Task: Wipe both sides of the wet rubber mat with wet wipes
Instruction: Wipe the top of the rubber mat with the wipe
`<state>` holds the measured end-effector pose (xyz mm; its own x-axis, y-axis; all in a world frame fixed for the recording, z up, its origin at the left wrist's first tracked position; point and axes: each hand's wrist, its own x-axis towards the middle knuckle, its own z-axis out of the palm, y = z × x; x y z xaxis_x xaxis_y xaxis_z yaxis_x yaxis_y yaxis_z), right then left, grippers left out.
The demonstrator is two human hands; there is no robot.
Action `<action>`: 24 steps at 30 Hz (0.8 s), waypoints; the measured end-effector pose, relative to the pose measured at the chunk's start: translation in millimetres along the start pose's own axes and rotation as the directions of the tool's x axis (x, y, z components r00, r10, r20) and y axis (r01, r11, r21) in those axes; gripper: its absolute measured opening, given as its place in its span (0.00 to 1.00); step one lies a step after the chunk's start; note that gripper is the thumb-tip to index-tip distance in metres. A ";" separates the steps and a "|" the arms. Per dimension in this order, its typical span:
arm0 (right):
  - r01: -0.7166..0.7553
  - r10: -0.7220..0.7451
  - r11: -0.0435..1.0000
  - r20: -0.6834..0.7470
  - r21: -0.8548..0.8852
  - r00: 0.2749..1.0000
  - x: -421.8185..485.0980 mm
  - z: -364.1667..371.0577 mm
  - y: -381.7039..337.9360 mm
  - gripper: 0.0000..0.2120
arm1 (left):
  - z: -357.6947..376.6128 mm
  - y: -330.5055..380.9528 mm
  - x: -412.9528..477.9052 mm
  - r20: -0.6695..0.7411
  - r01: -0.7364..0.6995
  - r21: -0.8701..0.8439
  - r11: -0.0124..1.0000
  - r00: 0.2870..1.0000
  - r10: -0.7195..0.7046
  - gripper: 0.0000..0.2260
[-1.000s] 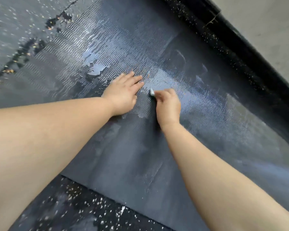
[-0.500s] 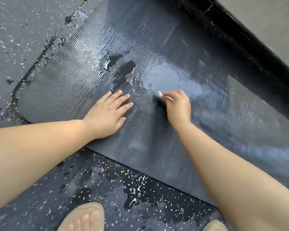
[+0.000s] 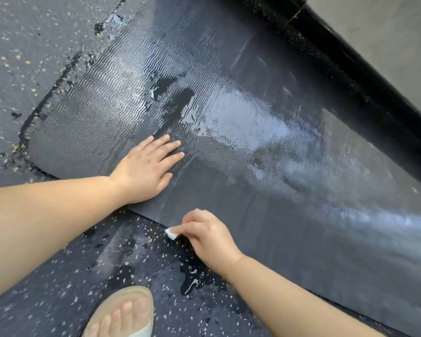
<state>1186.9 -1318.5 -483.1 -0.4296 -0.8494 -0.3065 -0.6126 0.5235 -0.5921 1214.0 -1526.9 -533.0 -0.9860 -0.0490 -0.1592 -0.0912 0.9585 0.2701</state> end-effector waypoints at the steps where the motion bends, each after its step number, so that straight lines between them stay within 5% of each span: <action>1: -0.022 0.022 0.999 -0.001 0.027 1.000 7.1 -8.7 3.9 0.12 | 0.1 -0.6 -0.7 -0.004 0.003 -0.010 1.000 1.000 -0.003 0.25; 5: -0.236 0.260 0.965 -0.351 0.111 0.899 78.9 -55.0 31.3 0.10 | -0.3 -6.8 -7.0 0.009 0.002 0.003 1.000 1.000 -0.002 0.25; 11: -0.467 0.461 0.875 -0.513 0.127 0.724 144.5 -60.9 55.9 0.11 | -10.2 -19.6 -27.8 -0.075 0.025 -0.040 0.999 0.997 -0.028 0.22; 15: -0.232 0.212 0.973 -0.486 0.019 0.848 96.1 -4.5 7.2 0.11 | -14.5 -18.8 -29.3 -0.065 0.056 -0.092 0.994 0.996 -0.062 0.25; 18: -0.023 0.019 1.000 -0.261 -0.011 0.965 42.4 24.8 -17.6 0.10 | -16.2 -17.6 -28.5 -0.082 0.068 -0.108 0.992 0.994 -0.077 0.23; 21: 0.108 -0.105 0.991 -0.033 0.077 0.994 30.3 12.5 -17.1 0.10 | -14.8 -19.2 -30.2 -0.105 0.057 -0.103 0.993 0.992 -0.068 0.22; 24: 0.001 0.023 0.995 -0.246 0.098 0.969 72.8 -24.7 4.3 0.09 | -14.4 -20.6 -32.0 -0.085 0.055 -0.106 0.993 0.994 -0.065 0.21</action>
<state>1136.6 -1376.5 -489.6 -0.5936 -0.7945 -0.1277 -0.5449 0.5136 -0.6628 1245.5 -1549.1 -519.7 -0.9864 -0.1345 -0.0949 -0.1600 0.9190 0.3602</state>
